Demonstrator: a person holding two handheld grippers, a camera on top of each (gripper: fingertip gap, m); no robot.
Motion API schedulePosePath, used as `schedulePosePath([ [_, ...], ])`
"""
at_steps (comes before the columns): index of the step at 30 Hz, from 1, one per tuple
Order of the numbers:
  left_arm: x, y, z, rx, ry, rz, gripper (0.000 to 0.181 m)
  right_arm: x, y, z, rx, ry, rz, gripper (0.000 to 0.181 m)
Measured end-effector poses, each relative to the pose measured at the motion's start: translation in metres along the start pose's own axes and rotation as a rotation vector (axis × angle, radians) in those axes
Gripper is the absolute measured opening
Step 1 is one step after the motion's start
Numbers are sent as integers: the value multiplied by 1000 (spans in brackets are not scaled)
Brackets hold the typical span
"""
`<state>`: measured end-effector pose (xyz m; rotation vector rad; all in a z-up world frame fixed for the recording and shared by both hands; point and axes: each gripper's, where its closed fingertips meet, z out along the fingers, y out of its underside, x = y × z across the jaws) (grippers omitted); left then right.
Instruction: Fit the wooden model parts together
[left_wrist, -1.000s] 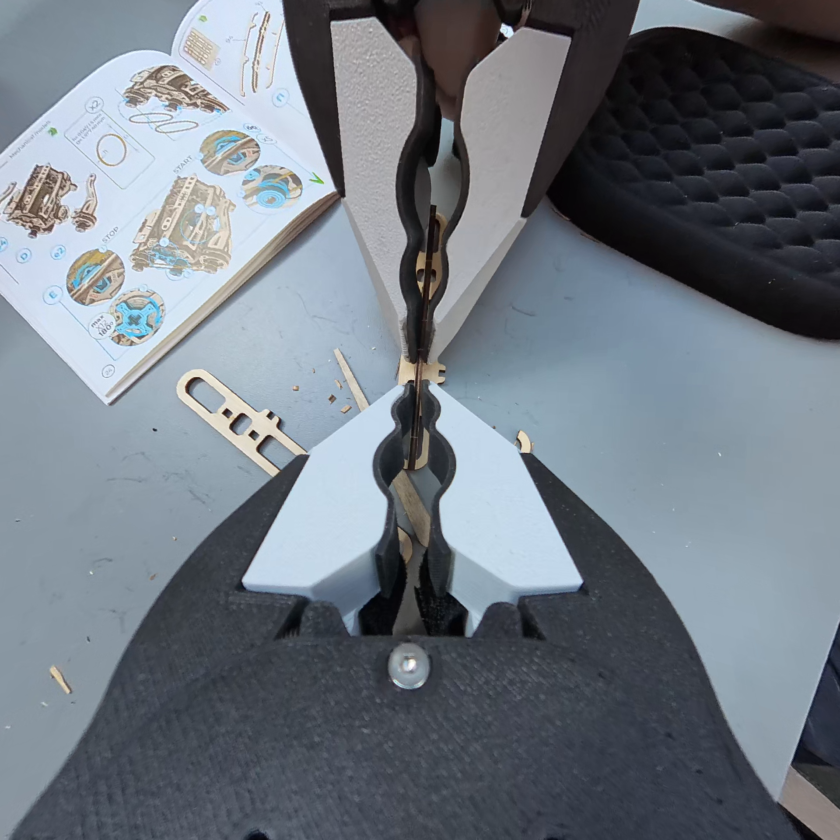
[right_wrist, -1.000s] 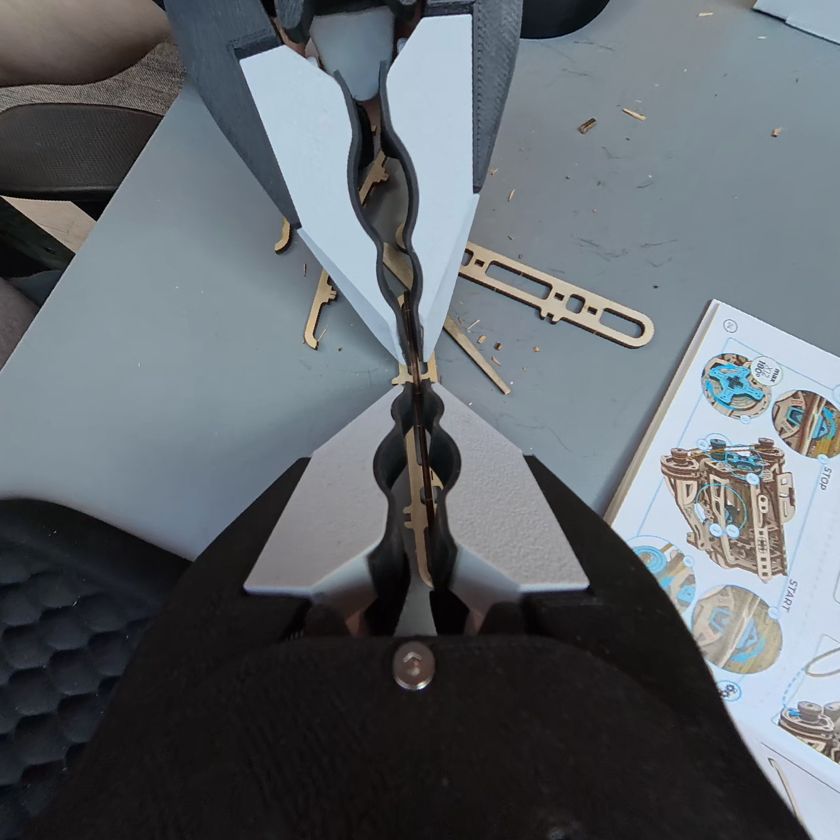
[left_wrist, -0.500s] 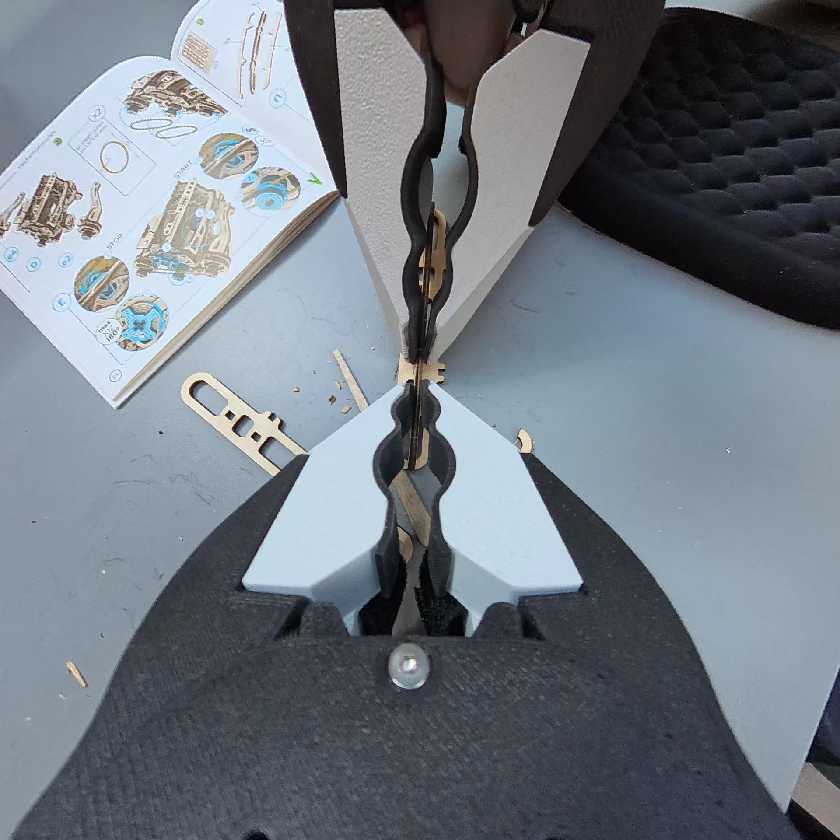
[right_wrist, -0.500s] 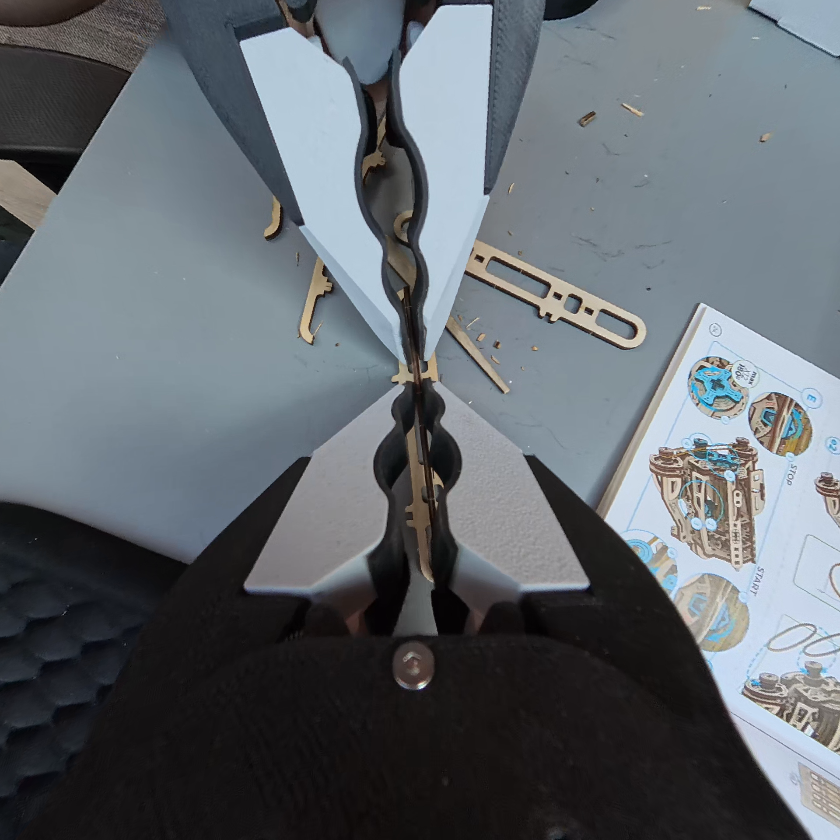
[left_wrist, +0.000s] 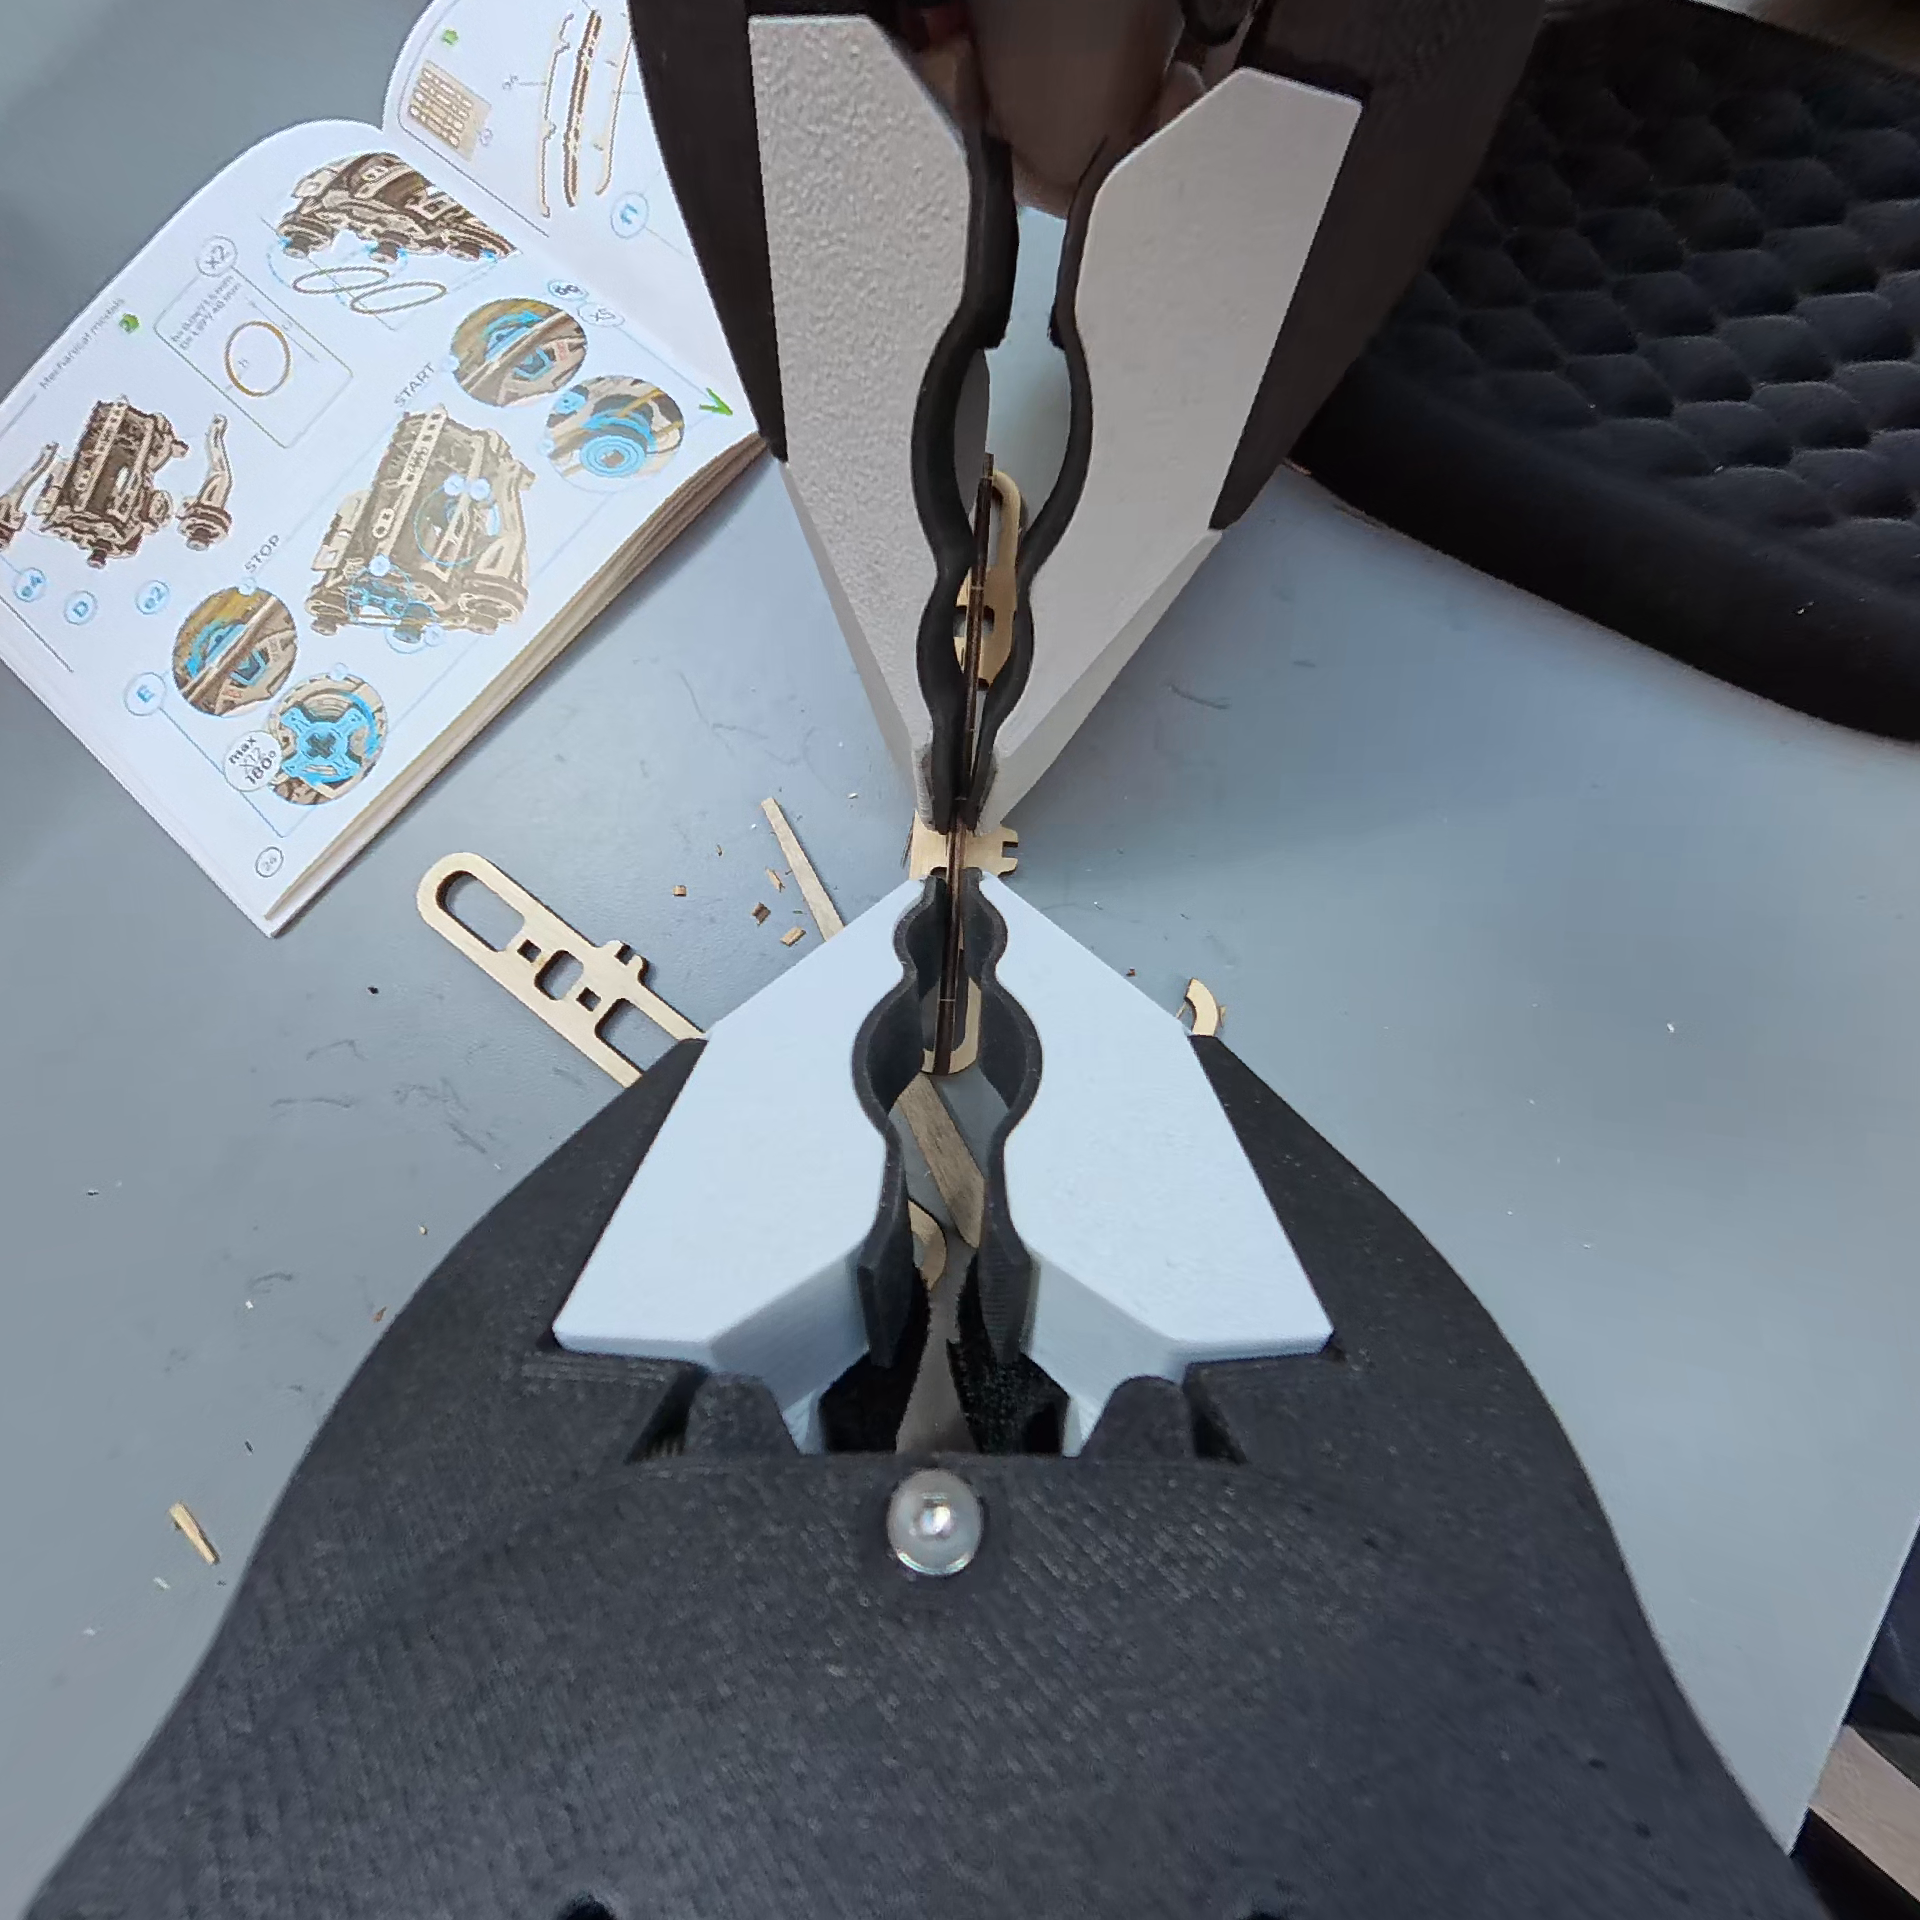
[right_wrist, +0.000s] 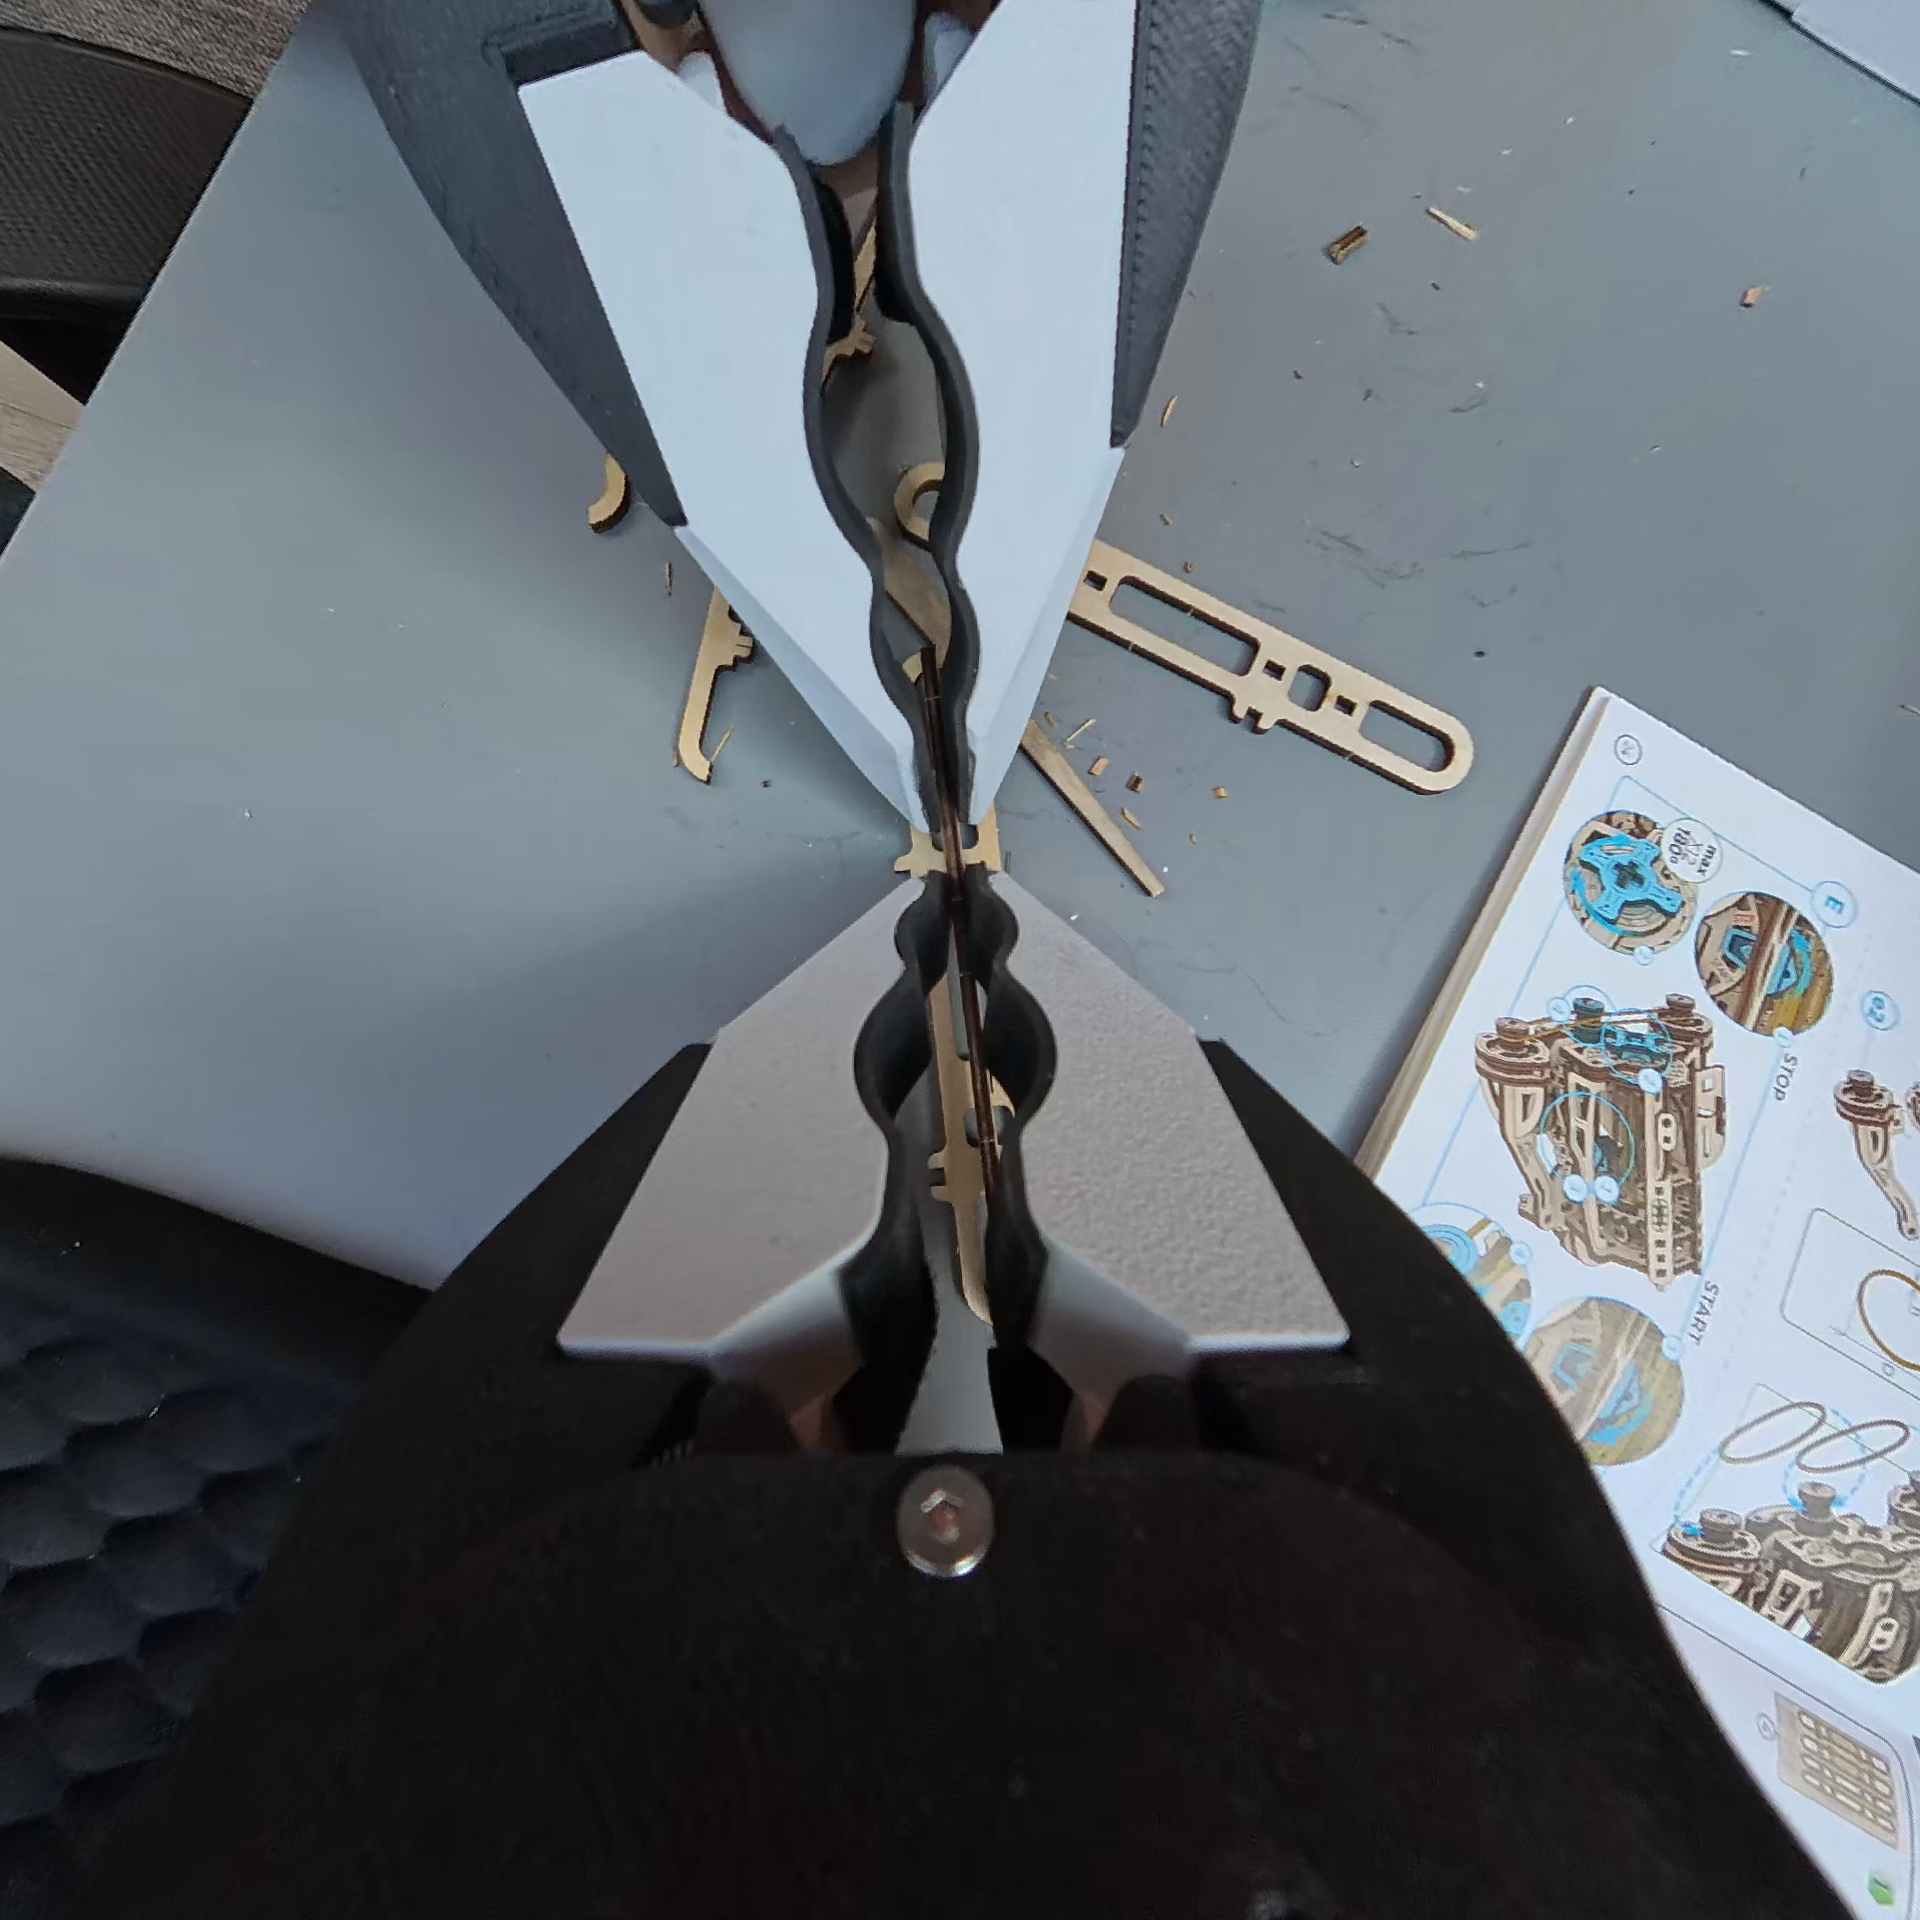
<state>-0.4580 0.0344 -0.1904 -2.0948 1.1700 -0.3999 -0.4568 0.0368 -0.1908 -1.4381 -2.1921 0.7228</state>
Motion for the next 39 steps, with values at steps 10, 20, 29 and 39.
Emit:
schedulePosePath([
  [10, 0, -1, 0, 1, -7, -4, 1, 0, 0, 0, -30, 14, 9, 2],
  [20, -9, -12, -71, 359, -79, -187, 8, 12, -17, -21, 78, 33, 131, 30],
  [29, 4, 14, -84, 346, -143, -192, 3, 6, -3, -4, -181, 63, -103, 12],
  [39, 19, 3, -62, 282, -123, -132, 3, -10, 9, -8, -260, -43, -79, 1],
])
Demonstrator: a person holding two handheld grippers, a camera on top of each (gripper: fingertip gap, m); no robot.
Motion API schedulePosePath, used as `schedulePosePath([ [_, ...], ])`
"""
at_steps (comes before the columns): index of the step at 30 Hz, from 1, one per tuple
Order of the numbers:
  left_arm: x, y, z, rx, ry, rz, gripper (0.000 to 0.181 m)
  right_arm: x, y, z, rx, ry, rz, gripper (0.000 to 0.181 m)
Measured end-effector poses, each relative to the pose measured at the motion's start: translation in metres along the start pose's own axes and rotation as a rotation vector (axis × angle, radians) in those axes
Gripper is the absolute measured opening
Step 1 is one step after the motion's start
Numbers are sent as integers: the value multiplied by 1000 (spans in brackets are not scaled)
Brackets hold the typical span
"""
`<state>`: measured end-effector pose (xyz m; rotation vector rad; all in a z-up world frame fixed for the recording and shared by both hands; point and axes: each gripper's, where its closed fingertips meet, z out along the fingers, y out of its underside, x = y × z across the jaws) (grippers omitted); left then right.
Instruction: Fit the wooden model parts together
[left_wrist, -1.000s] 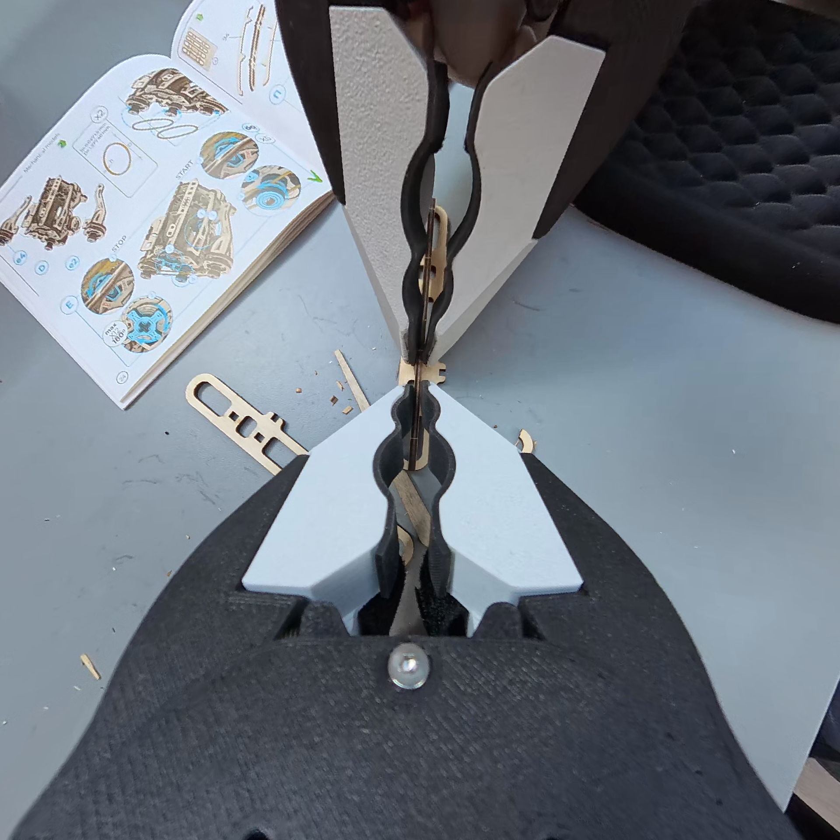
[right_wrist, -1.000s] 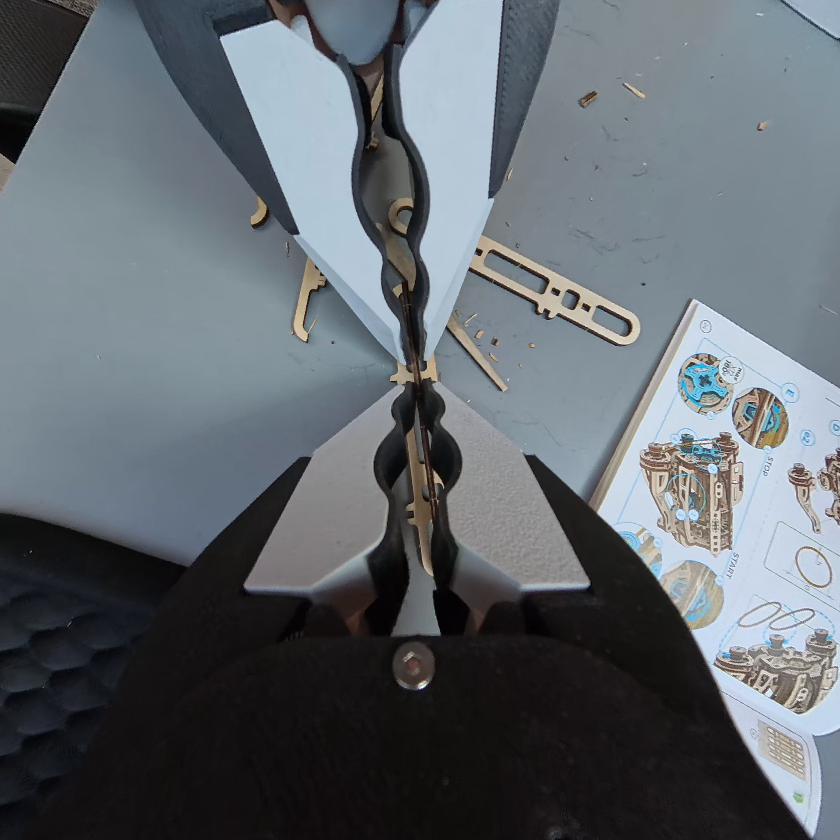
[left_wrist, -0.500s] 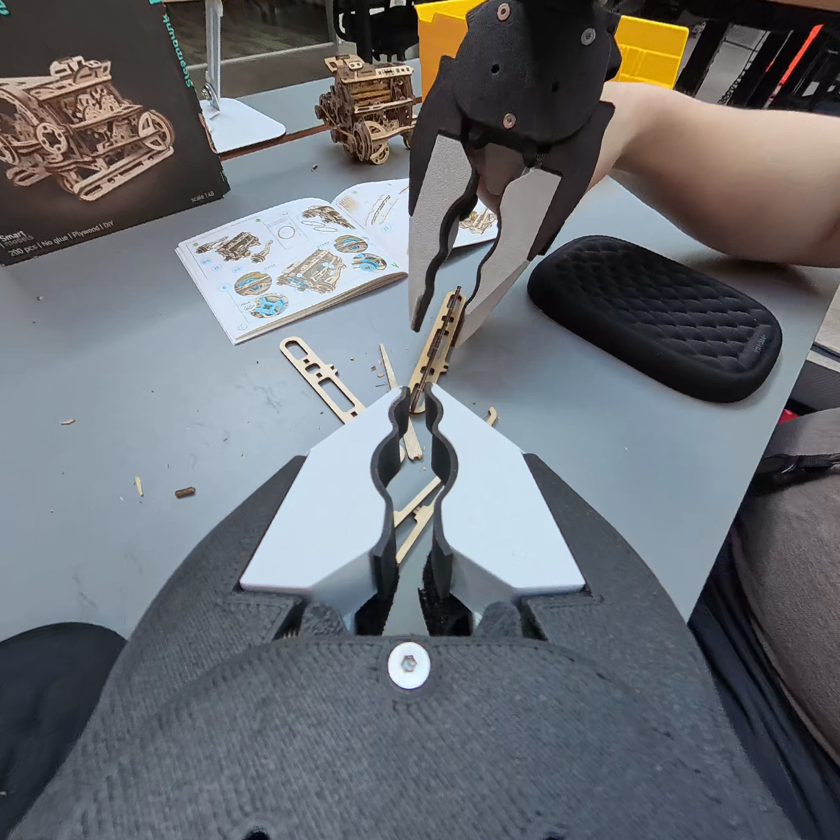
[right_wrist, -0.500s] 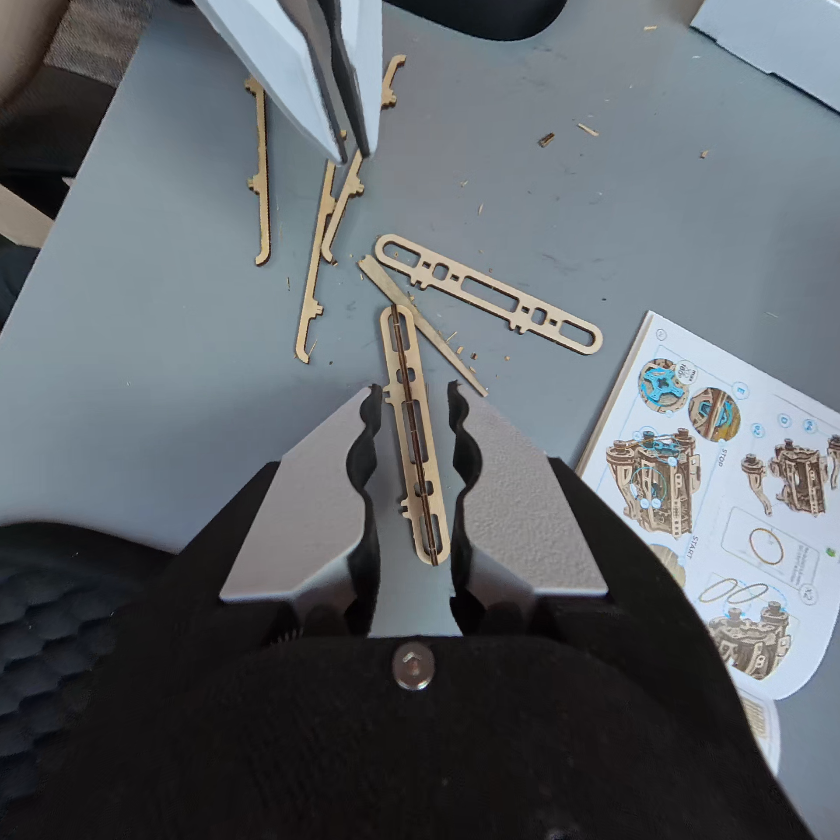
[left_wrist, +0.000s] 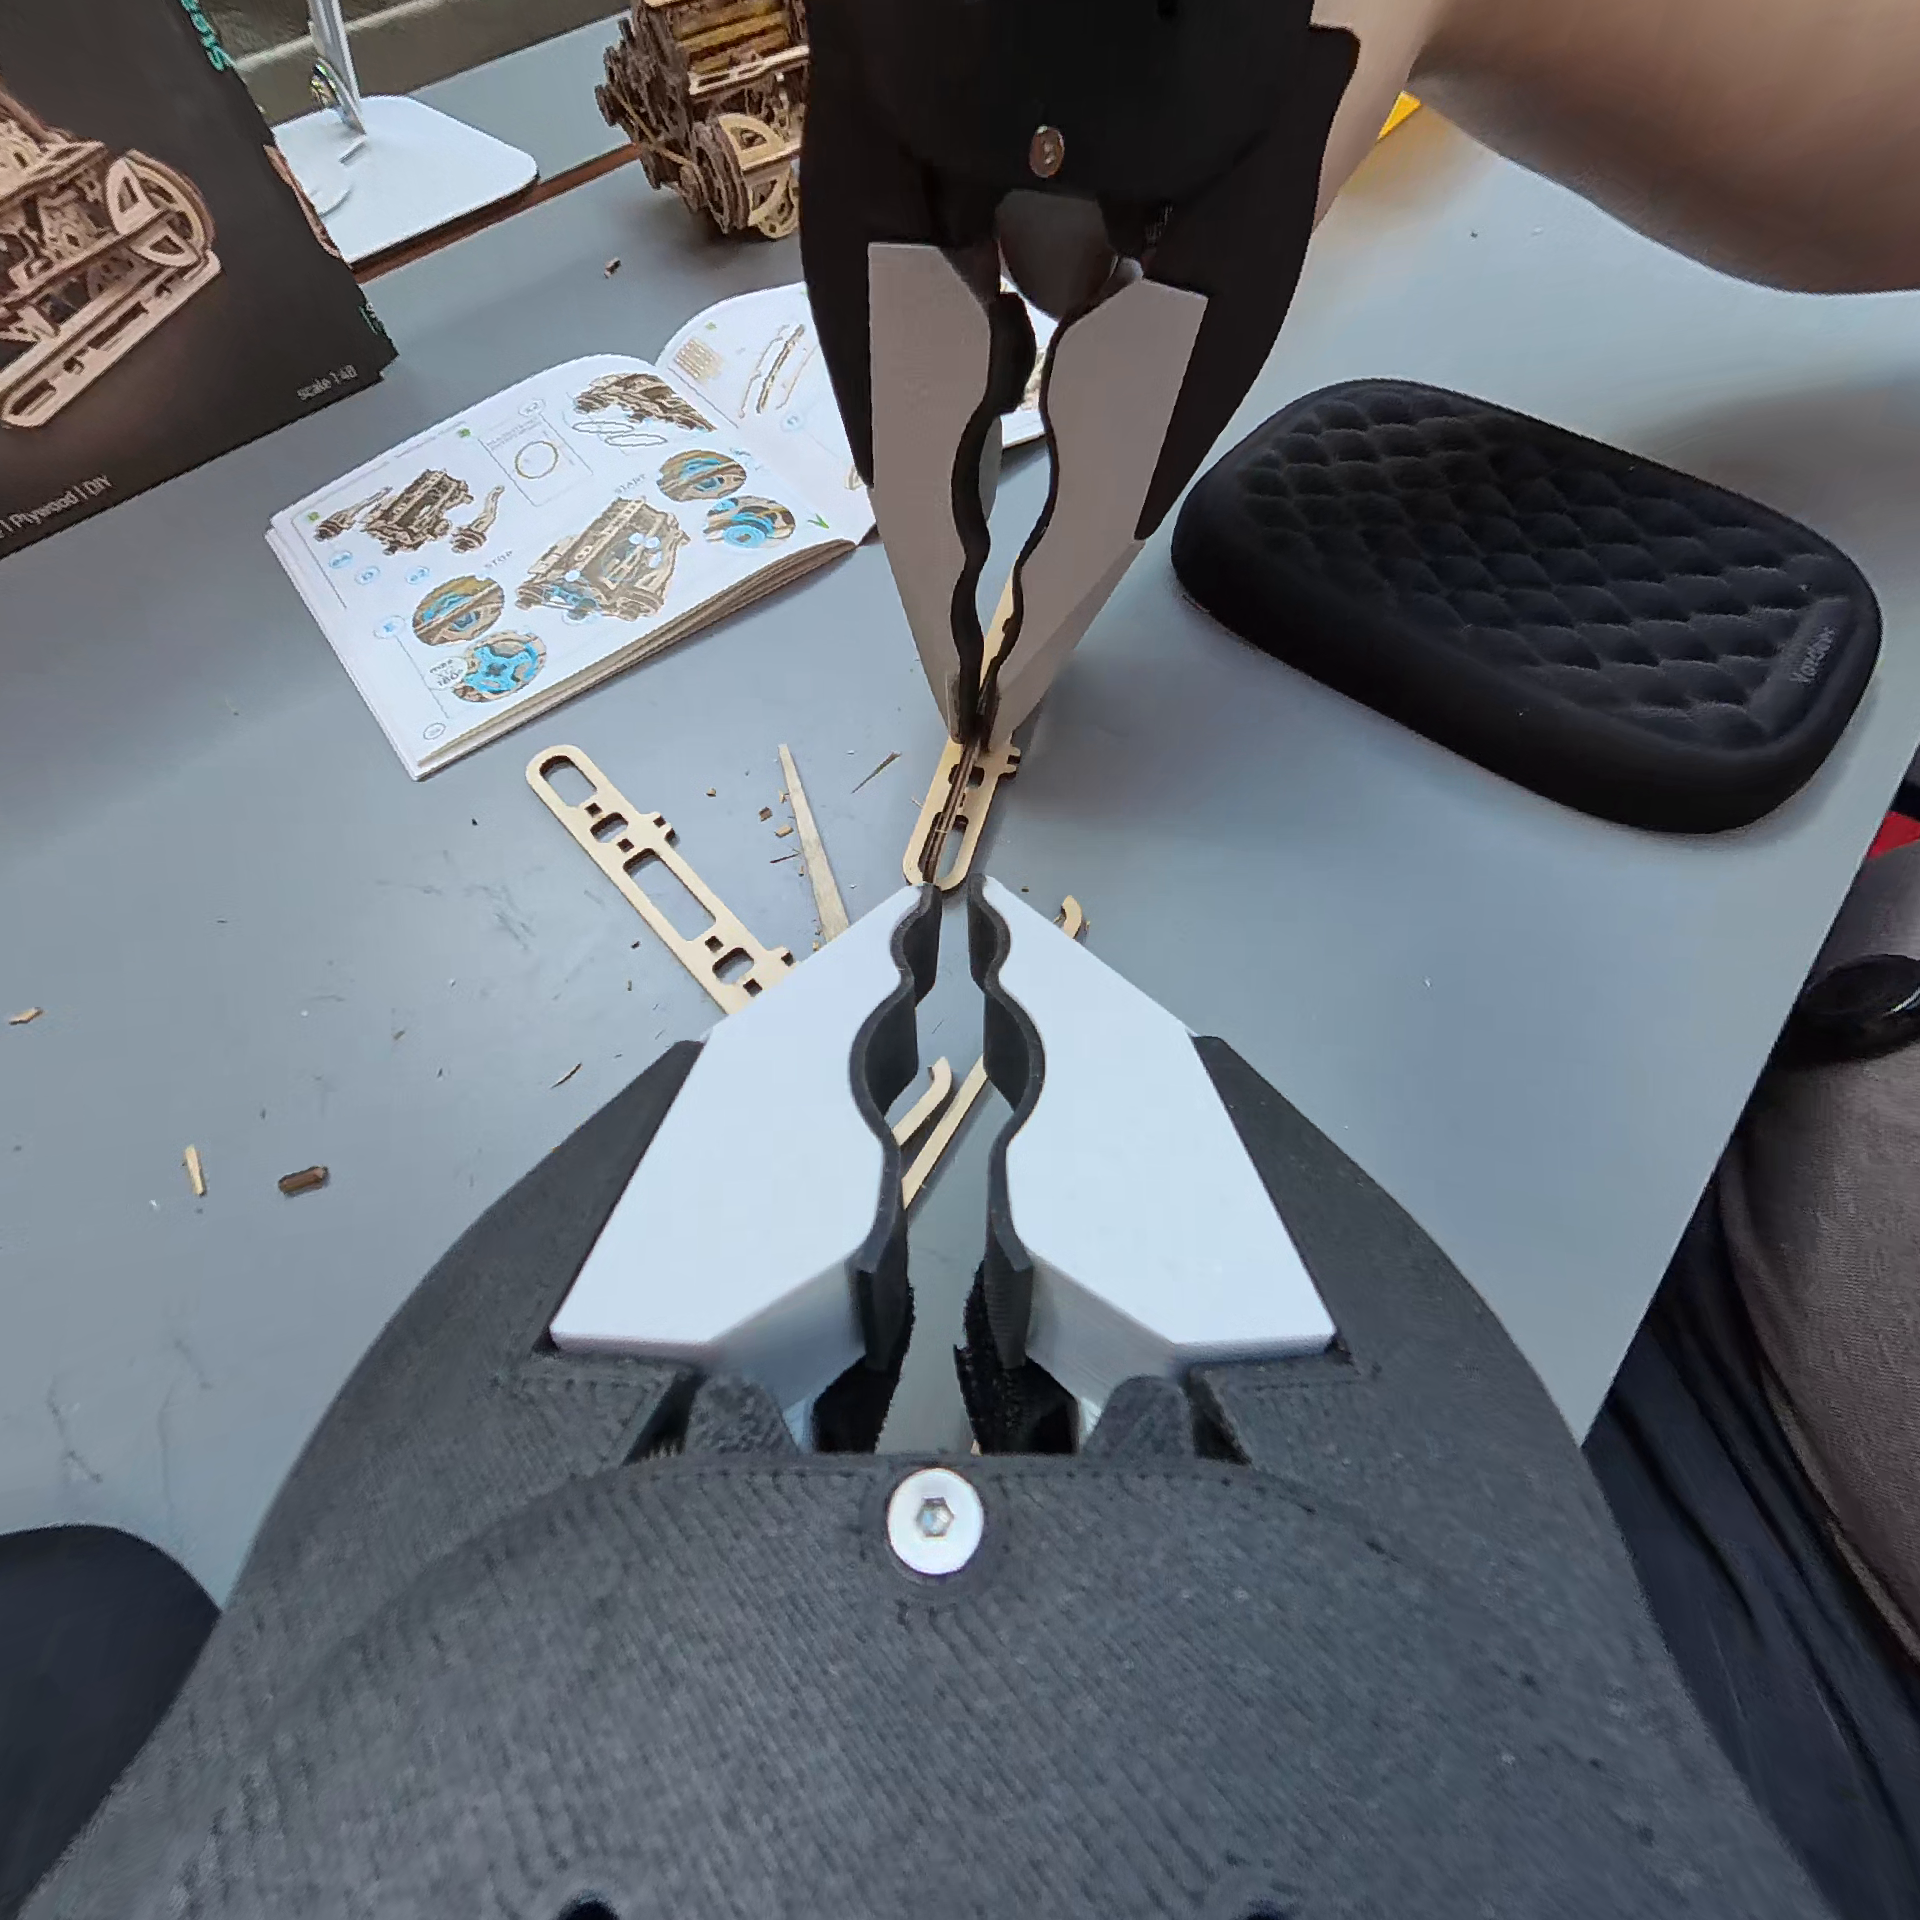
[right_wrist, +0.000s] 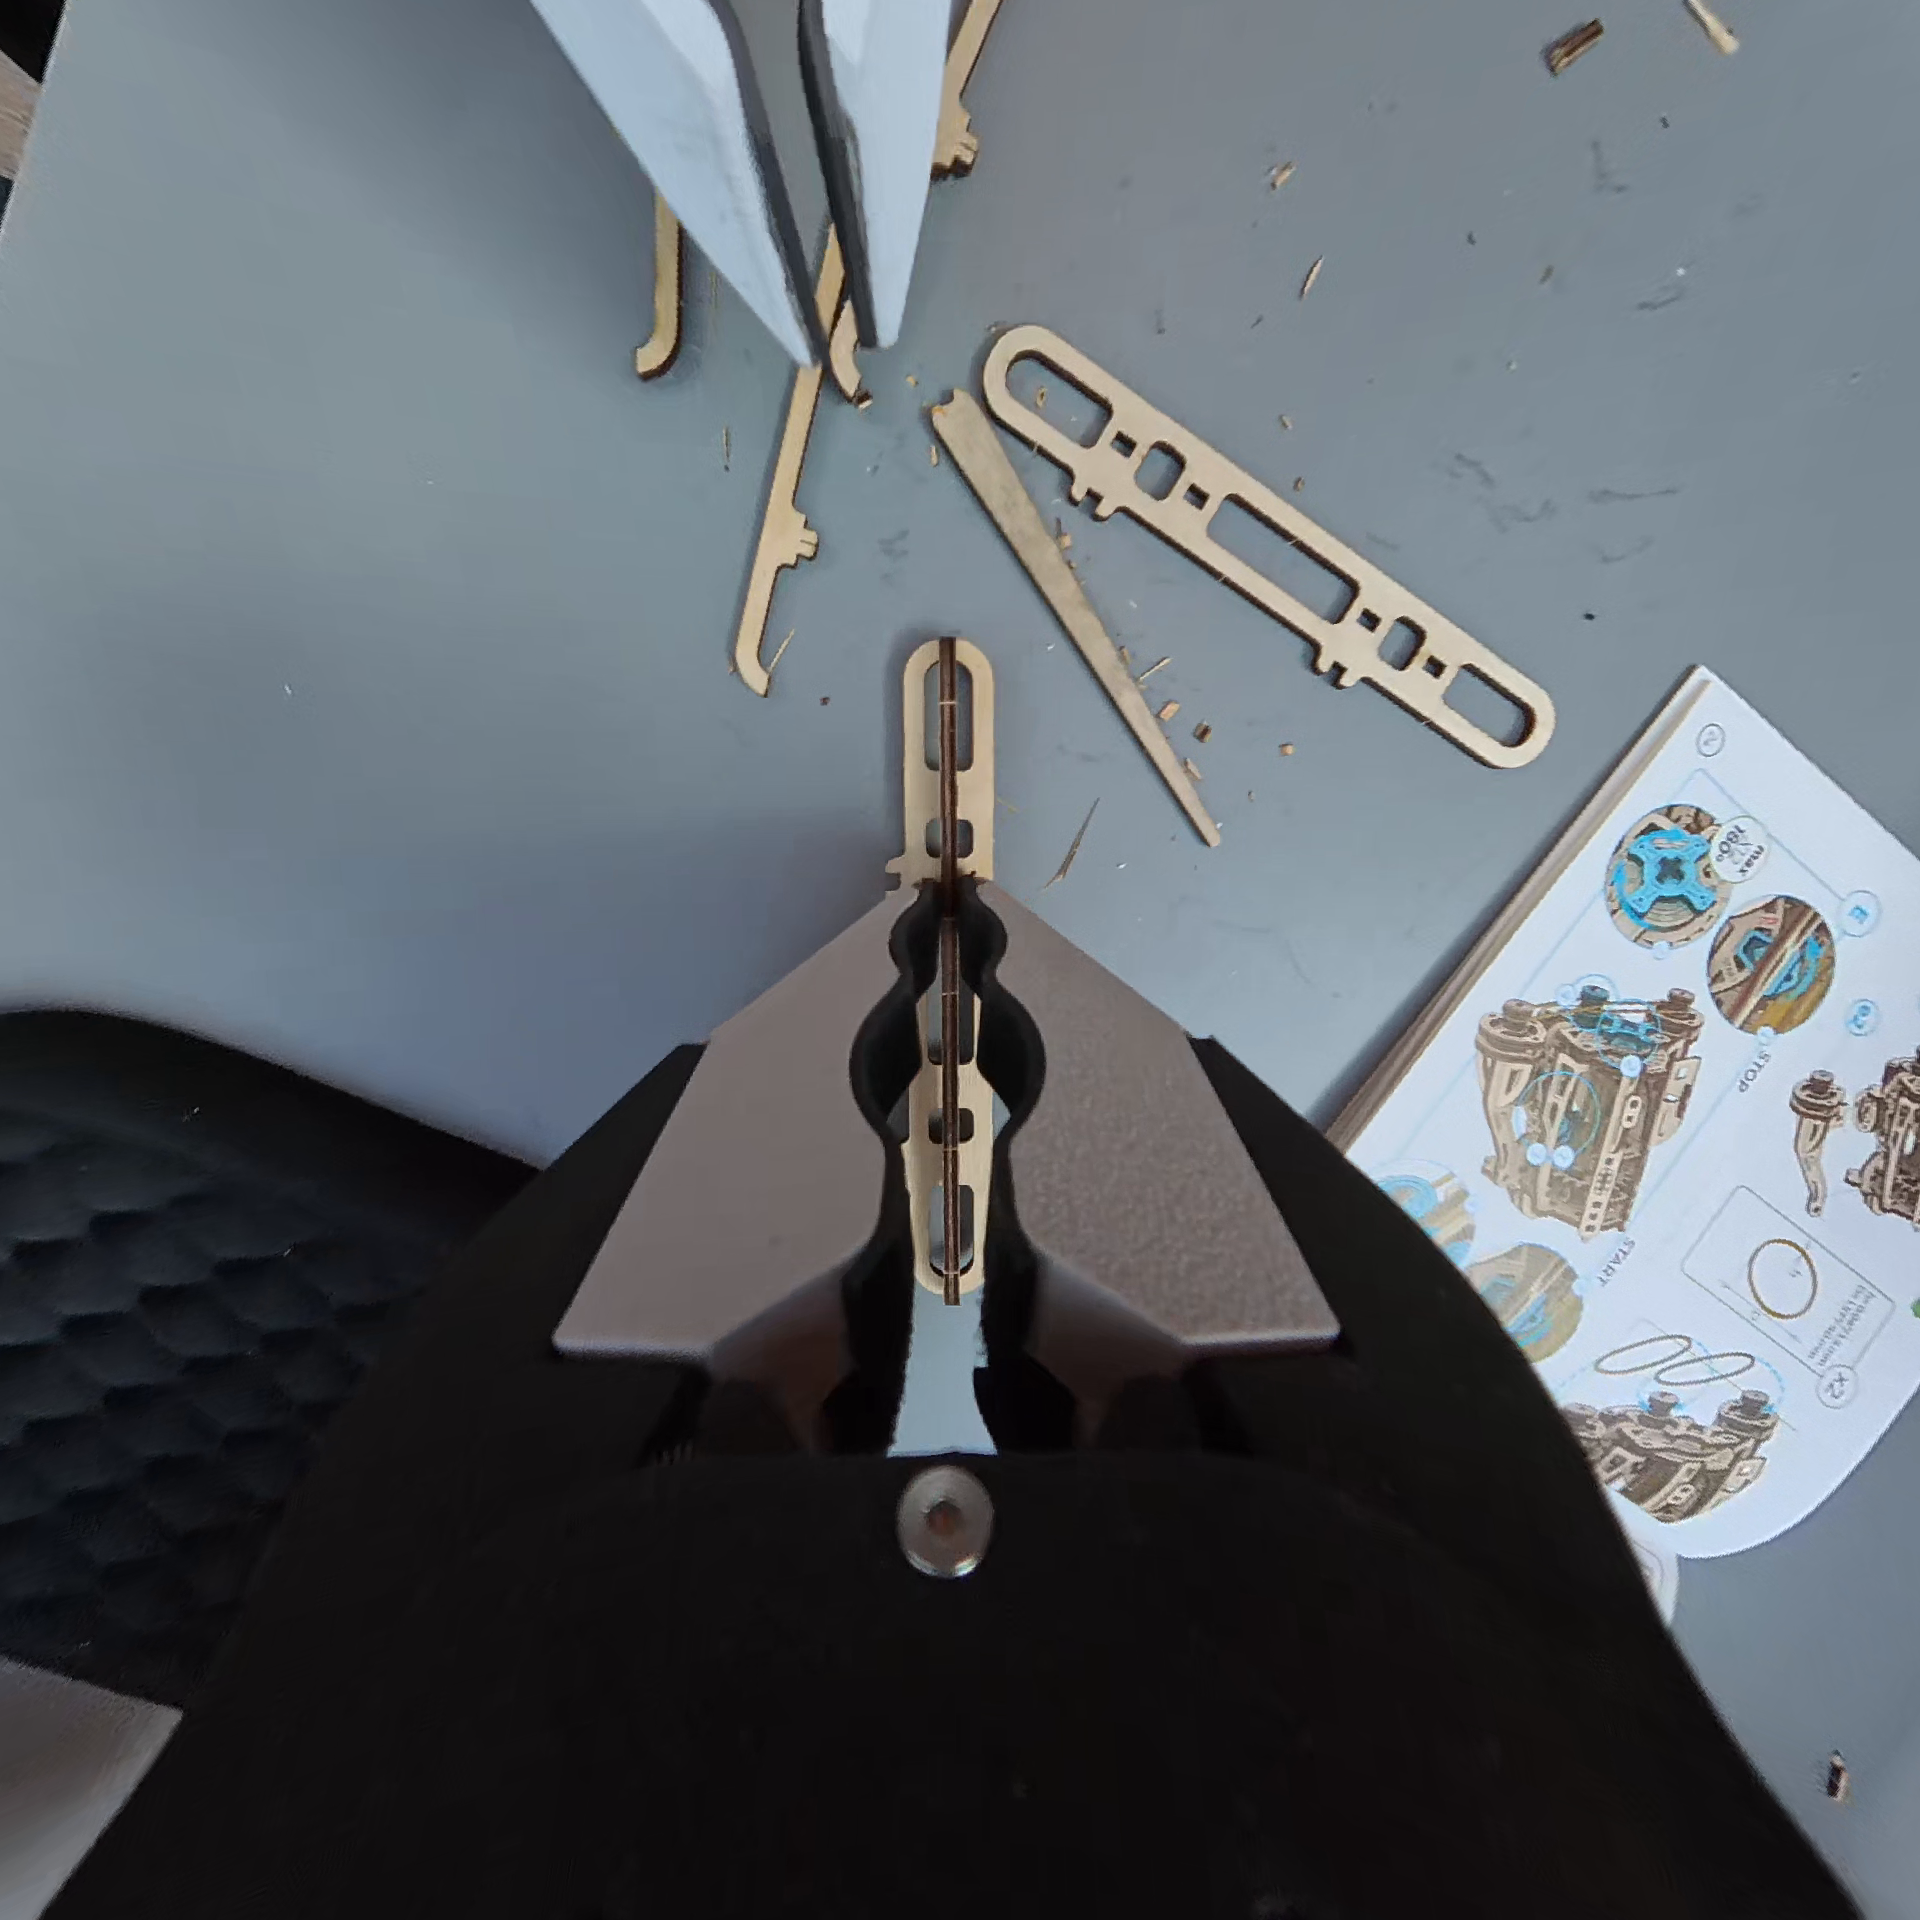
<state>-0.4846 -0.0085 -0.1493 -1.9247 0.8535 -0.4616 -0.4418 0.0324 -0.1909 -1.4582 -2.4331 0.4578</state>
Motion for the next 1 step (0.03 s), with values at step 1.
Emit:
schedulePosePath([
  [1, 2, 1, 7, -19, -3, 11, 3, -1, 2, 0, -8, -5, 9, 2],
])
